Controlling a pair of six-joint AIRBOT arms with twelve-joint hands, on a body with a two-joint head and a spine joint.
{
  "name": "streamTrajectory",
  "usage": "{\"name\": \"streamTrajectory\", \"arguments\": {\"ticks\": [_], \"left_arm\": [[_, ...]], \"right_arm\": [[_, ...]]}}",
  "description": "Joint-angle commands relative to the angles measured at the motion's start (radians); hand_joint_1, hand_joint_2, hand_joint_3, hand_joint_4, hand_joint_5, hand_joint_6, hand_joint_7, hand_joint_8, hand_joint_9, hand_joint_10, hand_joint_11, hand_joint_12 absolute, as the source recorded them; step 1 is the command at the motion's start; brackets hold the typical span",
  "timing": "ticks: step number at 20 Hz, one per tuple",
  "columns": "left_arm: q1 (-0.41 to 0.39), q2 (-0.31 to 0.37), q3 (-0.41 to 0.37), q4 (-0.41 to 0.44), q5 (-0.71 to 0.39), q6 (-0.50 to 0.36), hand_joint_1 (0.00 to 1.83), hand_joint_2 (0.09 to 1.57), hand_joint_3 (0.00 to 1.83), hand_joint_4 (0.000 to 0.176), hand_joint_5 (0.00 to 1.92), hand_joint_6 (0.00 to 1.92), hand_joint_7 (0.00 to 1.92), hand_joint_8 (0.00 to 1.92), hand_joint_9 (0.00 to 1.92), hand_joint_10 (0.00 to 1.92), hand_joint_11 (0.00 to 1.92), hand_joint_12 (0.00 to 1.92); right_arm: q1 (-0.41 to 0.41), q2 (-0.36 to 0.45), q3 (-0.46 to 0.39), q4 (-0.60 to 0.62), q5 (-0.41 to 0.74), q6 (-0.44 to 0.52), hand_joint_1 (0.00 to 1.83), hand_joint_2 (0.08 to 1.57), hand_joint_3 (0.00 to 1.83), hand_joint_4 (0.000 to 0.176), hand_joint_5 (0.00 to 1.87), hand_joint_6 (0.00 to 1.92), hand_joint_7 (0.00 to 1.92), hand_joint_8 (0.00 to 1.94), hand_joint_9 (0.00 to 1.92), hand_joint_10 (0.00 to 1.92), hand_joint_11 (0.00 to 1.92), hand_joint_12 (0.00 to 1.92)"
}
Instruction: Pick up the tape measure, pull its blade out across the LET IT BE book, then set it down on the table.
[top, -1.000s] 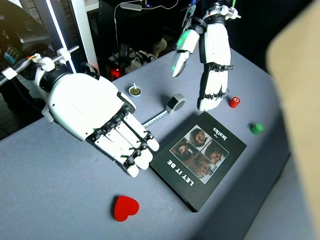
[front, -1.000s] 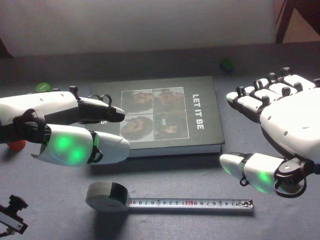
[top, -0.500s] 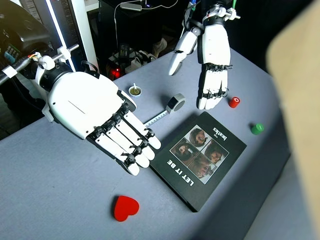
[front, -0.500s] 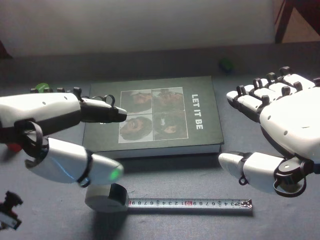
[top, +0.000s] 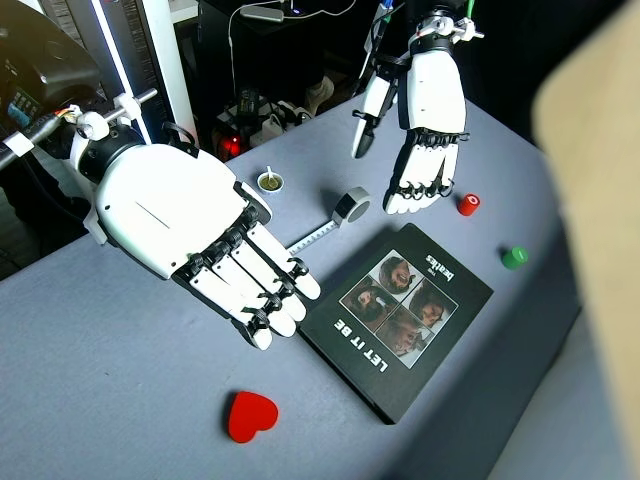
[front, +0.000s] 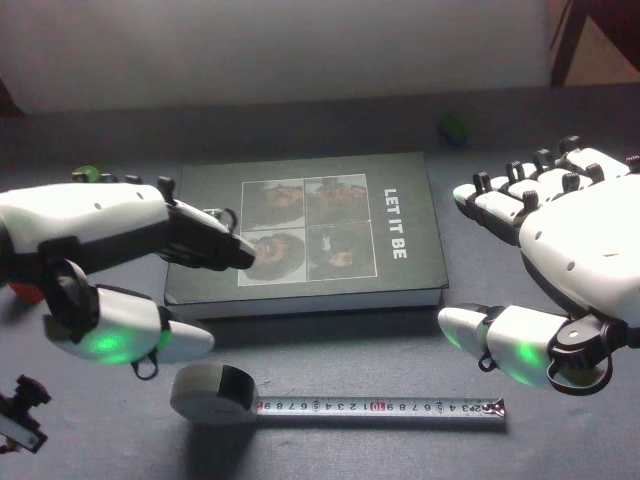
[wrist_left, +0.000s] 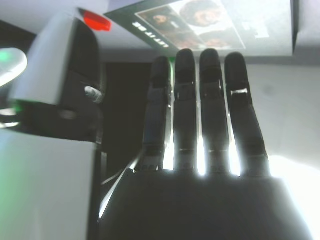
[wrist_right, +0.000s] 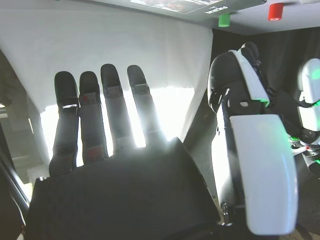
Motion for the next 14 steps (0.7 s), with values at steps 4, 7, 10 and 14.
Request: {"name": "streamTrajectory", "arguments": {"ticks": [4, 7, 10, 14], "left_arm": [[-0.010, -0.014, -0.002, -0.074, 0.031, 0.091, 0.89, 1.16, 0.01, 0.000, 0.44, 0.00, 0.48, 0.00, 0.47, 0.00, 0.20, 0.66], [-0.016, -0.020, 0.007, -0.119, 0.031, 0.124, 0.90, 1.15, 0.01, 0.000, 0.43, 0.00, 0.45, 0.00, 0.44, 0.00, 0.18, 0.66], [-0.028, -0.020, 0.011, -0.246, 0.030, 0.296, 0.89, 1.15, 0.00, 0.000, 0.42, 0.00, 0.46, 0.00, 0.44, 0.00, 0.18, 0.66], [-0.028, -0.019, 0.021, -0.461, 0.057, 0.566, 0.88, 1.16, 0.00, 0.000, 0.41, 0.00, 0.46, 0.00, 0.43, 0.00, 0.18, 0.66]], "right_arm": [[0.009, 0.004, -0.003, -0.083, 0.045, -0.002, 0.19, 1.18, 0.00, 0.018, 0.20, 0.01, 0.23, 0.00, 0.21, 0.01, 0.00, 0.84], [0.009, 0.004, -0.003, -0.083, 0.045, -0.002, 0.19, 1.18, 0.00, 0.017, 0.20, 0.00, 0.23, 0.00, 0.21, 0.00, 0.00, 0.88], [0.009, 0.004, -0.003, -0.083, 0.047, -0.002, 0.19, 1.18, 0.00, 0.017, 0.19, 0.00, 0.23, 0.00, 0.21, 0.00, 0.00, 0.90], [0.009, 0.004, -0.003, -0.083, 0.047, -0.002, 0.19, 1.19, 0.00, 0.017, 0.19, 0.00, 0.23, 0.00, 0.21, 0.00, 0.00, 0.93]]}}
